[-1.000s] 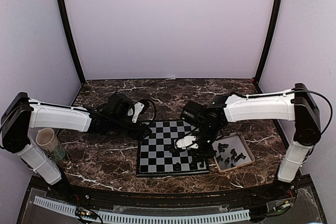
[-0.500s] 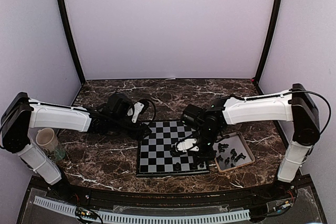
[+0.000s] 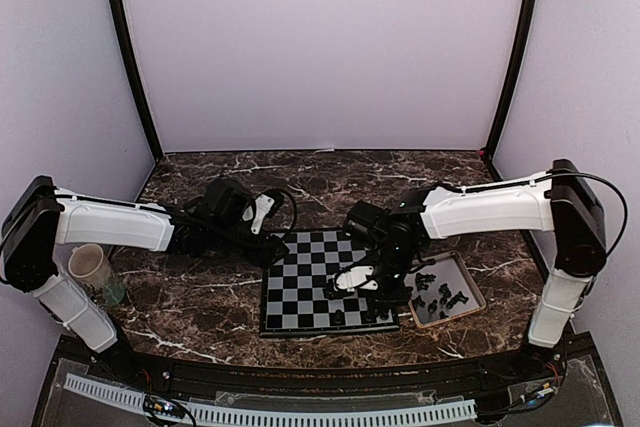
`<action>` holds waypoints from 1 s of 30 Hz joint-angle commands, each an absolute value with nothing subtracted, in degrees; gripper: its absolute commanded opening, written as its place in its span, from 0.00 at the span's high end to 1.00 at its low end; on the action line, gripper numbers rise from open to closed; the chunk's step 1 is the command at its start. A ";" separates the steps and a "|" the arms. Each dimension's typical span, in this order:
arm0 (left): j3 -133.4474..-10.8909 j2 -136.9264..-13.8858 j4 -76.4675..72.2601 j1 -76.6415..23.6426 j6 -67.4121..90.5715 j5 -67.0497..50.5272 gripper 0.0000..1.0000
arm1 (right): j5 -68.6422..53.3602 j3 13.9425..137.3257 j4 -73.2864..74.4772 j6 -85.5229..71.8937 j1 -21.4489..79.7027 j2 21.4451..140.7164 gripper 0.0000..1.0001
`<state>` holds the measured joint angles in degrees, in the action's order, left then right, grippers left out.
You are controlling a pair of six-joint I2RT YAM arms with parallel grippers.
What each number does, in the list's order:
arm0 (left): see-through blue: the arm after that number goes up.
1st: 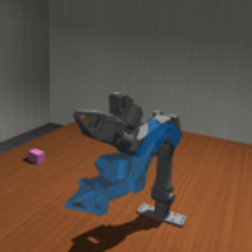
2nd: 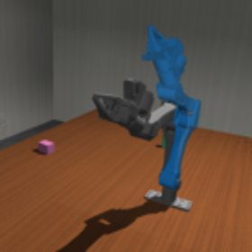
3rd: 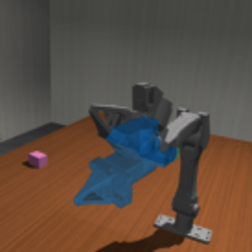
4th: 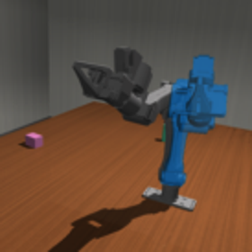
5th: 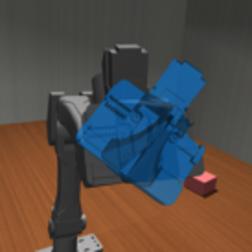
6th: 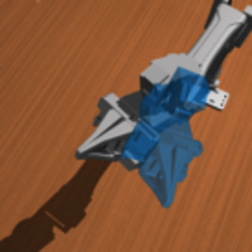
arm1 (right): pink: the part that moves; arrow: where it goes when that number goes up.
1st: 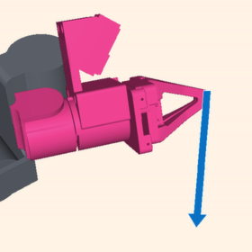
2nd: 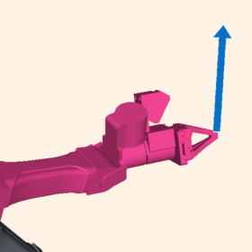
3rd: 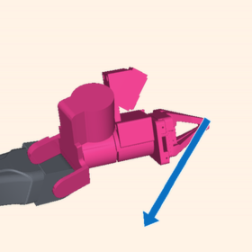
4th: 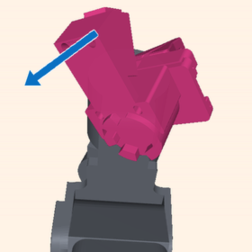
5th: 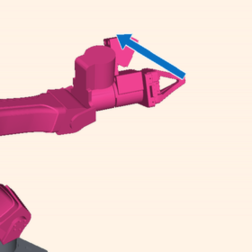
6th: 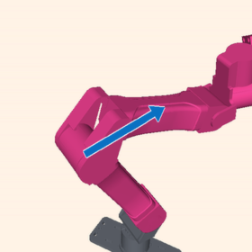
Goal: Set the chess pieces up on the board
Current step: Place the bishop on c8.
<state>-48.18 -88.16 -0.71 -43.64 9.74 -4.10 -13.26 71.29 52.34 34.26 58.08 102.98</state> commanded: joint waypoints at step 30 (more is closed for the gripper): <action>-56.75 -91.08 1.43 -44.65 7.00 -9.47 0.37 | -10.49 57.14 56.55 36.89 40.99 81.13 0.61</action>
<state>-55.13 -90.35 0.56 -44.38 7.86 -8.29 -13.34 62.30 55.92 36.62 41.54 84.25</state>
